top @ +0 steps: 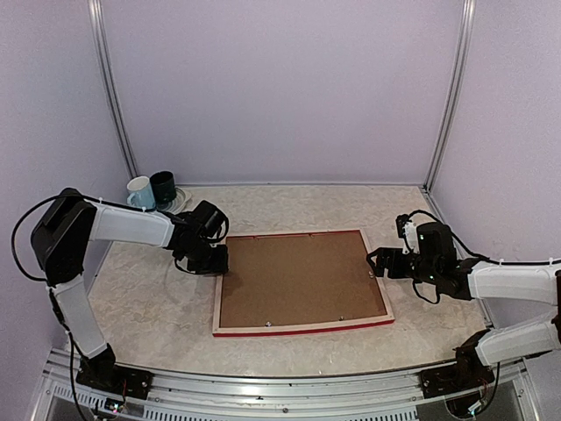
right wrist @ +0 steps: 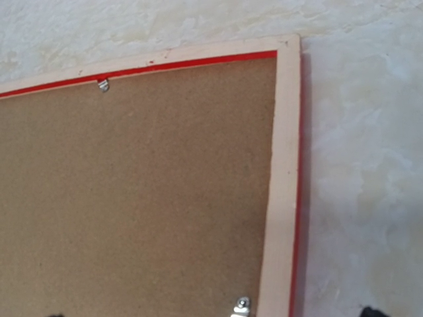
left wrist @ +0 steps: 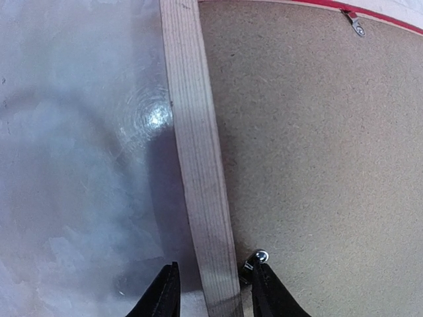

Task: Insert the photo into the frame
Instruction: Press the fastener onto the backboard.

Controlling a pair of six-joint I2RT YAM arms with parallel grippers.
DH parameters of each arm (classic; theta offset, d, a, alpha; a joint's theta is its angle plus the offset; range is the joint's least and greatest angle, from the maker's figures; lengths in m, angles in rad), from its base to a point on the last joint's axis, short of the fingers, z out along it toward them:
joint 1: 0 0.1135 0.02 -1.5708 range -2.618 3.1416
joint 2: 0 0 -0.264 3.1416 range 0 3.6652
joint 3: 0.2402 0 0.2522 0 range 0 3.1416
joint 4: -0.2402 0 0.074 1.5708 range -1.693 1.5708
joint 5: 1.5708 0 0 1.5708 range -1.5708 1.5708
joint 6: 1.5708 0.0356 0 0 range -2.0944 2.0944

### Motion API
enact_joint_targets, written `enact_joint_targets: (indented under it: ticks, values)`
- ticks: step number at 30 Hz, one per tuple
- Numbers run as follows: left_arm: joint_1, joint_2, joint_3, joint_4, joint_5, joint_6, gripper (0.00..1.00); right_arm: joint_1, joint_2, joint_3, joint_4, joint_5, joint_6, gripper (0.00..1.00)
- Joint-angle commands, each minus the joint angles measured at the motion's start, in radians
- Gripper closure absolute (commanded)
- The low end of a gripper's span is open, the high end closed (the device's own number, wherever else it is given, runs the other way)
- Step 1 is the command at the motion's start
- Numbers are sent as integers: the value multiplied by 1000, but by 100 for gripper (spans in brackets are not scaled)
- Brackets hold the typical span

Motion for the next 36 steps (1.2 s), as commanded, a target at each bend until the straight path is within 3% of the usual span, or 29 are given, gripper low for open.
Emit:
enact_joint_targets:
  ticks: [1, 26, 32, 36]
  values:
    - [-6, 34, 4, -31, -31, 14, 65, -5, 3, -9, 29, -2, 5, 4]
    - [5, 10, -60, 11, -24, -17, 81, -5, 8, -9, 33, -2, 6, 4]
    - [23, -24, -55, 19, -16, -35, 75, -5, 9, -9, 32, -2, 4, 4]
    - [30, -62, -34, 16, -28, -43, 65, -5, 12, -9, 31, -2, 3, 3]
